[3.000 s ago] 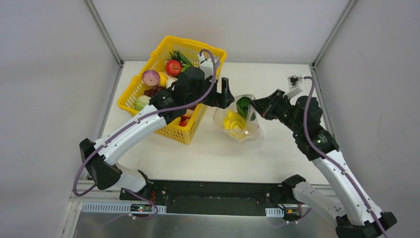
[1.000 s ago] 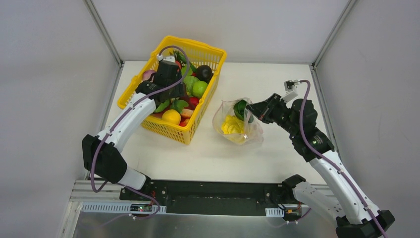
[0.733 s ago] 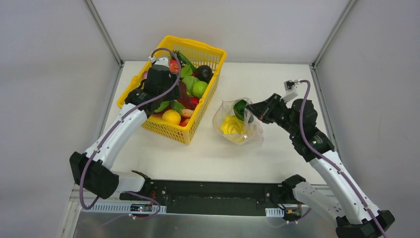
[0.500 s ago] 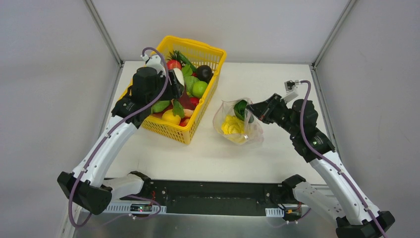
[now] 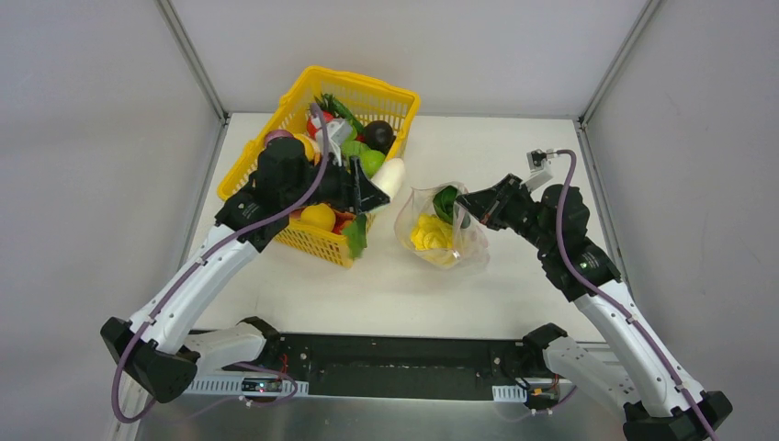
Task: Place the food in the zip-top bag and seal the zipper
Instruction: Place the fake vegetable in the zipper food storage bag.
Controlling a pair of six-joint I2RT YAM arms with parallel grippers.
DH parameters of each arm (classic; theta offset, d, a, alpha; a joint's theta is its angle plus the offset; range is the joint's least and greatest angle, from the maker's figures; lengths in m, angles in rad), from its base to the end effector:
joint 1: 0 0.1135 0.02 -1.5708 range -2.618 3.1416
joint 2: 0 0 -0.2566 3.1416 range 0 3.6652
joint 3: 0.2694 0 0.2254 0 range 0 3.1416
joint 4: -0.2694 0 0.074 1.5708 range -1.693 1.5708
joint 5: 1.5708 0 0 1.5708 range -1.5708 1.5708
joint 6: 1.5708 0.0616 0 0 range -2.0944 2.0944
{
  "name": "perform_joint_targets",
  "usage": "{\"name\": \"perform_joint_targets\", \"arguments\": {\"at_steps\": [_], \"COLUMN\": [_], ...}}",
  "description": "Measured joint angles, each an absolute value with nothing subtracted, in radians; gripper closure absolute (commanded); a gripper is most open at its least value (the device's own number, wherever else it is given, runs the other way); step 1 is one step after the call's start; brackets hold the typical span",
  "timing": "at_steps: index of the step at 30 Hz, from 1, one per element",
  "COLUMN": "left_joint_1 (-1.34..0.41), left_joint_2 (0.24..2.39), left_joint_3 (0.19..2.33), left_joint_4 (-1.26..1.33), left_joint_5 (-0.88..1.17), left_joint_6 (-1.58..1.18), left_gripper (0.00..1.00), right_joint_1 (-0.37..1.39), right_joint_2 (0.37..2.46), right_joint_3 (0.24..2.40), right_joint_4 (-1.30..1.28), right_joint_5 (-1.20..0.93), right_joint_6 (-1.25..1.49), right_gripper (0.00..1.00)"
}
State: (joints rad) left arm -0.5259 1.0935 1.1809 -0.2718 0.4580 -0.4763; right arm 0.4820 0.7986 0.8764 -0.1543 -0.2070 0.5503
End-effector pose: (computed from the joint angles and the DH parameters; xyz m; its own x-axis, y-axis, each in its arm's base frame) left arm 0.1942 -0.1442 0.3965 -0.5197 -0.1738 -0.8365 0.6615 0.5377 -0.5228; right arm 0.1597 0.0978 0.3638 -0.3899 0.3736 -0.8417 -0.5060 0.6767 0.5348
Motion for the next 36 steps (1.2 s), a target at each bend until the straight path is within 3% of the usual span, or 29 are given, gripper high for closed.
{"name": "perform_joint_targets", "arguments": {"at_steps": [6,26,32,36], "left_joint_1": [-0.653,-0.749,-0.78,-0.786], "left_joint_2": [1.154,1.256,1.374,1.398], "left_joint_3": [1.259,1.414,1.554,1.592], "left_joint_4": [-0.313,-0.615,-0.702,-0.702], "left_joint_5": [0.526,0.59,0.516,0.47], "left_joint_6": [-0.439,-0.348,-0.328,-0.327], "left_gripper": [0.7,0.7,0.75,0.84], "right_joint_1": [0.482,0.482,0.482,0.482], "right_joint_2": [0.799,0.802,0.804,0.804], "right_joint_3": [0.876,0.876,0.876,0.876], "right_joint_4": [-0.154,-0.153,-0.153,-0.153], "right_joint_5": [-0.215,-0.226,-0.238,-0.244], "right_joint_6": [0.551,0.565,0.566,0.566], "right_gripper": [1.0,1.0,1.0,1.0]}}
